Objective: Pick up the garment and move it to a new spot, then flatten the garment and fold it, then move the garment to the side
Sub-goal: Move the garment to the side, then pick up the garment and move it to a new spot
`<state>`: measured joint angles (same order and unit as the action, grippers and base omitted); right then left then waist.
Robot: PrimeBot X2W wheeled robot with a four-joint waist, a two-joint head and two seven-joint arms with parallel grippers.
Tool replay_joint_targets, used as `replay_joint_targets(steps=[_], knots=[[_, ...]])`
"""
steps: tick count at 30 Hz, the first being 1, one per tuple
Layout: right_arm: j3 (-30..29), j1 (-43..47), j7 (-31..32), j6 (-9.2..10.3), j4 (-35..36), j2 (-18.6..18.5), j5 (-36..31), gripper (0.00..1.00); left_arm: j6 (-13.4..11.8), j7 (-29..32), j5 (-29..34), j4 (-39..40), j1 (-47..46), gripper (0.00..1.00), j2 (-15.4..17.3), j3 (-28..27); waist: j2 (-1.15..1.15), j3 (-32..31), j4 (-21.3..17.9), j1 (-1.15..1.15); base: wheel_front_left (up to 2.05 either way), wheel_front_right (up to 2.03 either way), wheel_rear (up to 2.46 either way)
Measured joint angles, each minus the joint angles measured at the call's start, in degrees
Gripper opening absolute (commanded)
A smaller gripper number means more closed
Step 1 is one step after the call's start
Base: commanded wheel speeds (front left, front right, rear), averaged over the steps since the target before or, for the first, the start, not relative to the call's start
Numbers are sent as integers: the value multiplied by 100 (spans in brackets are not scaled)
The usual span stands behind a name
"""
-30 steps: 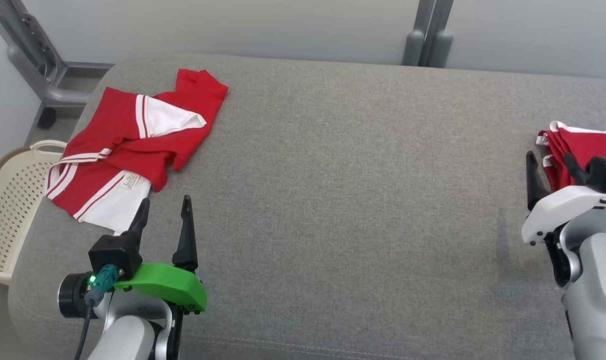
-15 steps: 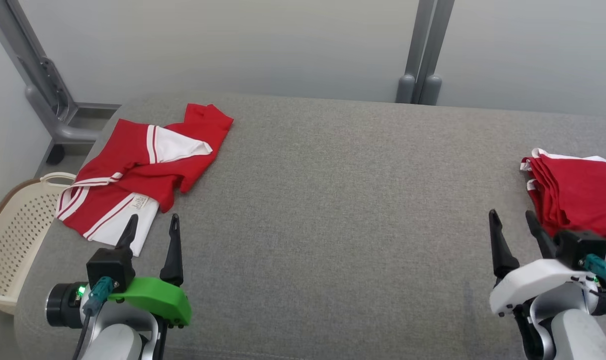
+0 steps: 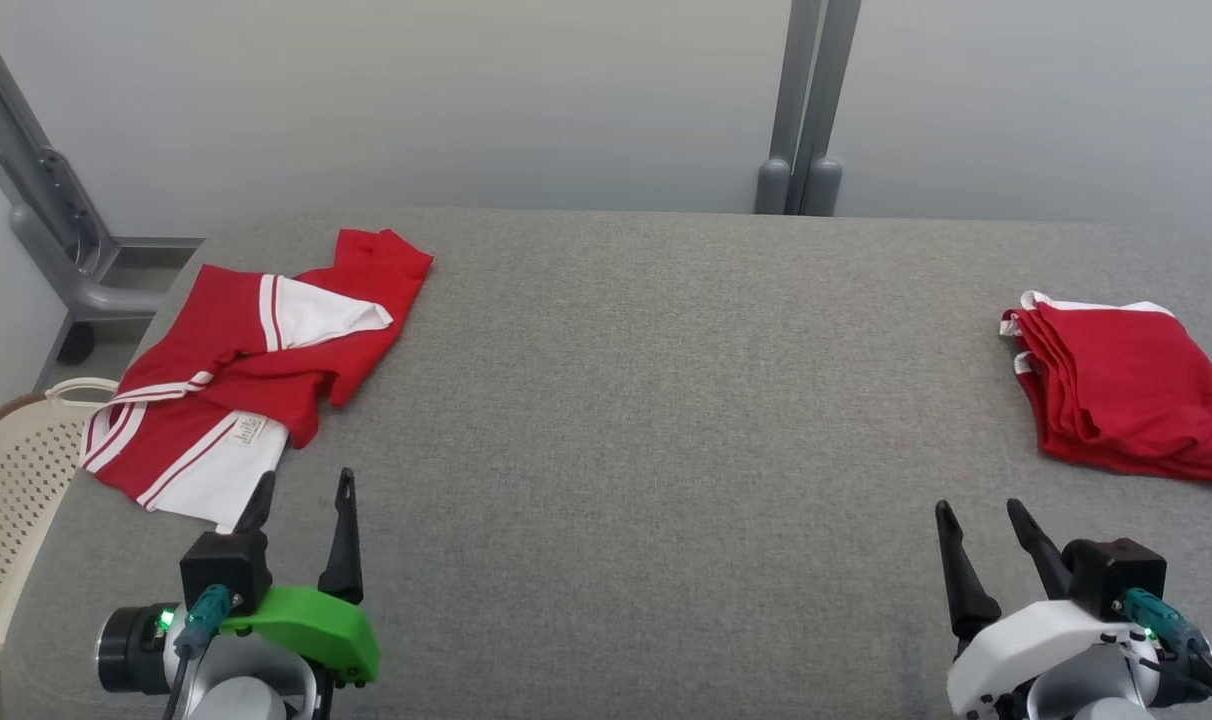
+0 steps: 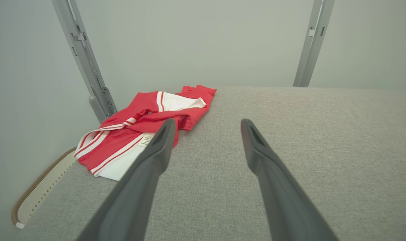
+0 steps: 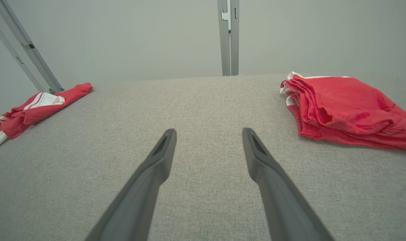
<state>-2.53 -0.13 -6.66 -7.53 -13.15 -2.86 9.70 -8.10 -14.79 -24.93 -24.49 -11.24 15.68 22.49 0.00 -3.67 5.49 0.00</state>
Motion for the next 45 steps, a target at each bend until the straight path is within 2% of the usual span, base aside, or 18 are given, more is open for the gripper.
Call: replay_joint_targets(steps=[6, 11, 16, 26, 34, 45], knots=[[-10, 92, -83, 1, -176, 0, 154, 100, -40, -24, -18, 63, 193, 100, -224, -534, 0, 6, -48, 0, 0, 0, 0], [-27, 82, -101, 1, -265, -1, 183, 100, 190, -25, -54, 24, 316, 100, -301, -800, 0, 2, -72, 0, 0, 0, 0], [-66, 70, -109, 1, -287, 0, 182, 100, 411, -25, -11, 22, 389, 100, -352, -947, 0, -12, -58, 0, 0, 0, 0], [24, 74, -97, 1, -352, 3, 287, 100, 598, -25, 268, -125, 374, 100, -446, -955, 0, -5, 69, 0, 0, 0, 0], [176, 76, -125, 1, -398, 2, 371, 100, 643, -25, 386, -176, 344, 100, -493, -979, 0, -9, 389, 0, 0, 0, 0], [365, 91, -222, 1, -439, 3, 433, 100, 711, -33, 456, -264, 333, 100, -487, -950, 0, -11, 1174, 0, 0, 0, 0]])
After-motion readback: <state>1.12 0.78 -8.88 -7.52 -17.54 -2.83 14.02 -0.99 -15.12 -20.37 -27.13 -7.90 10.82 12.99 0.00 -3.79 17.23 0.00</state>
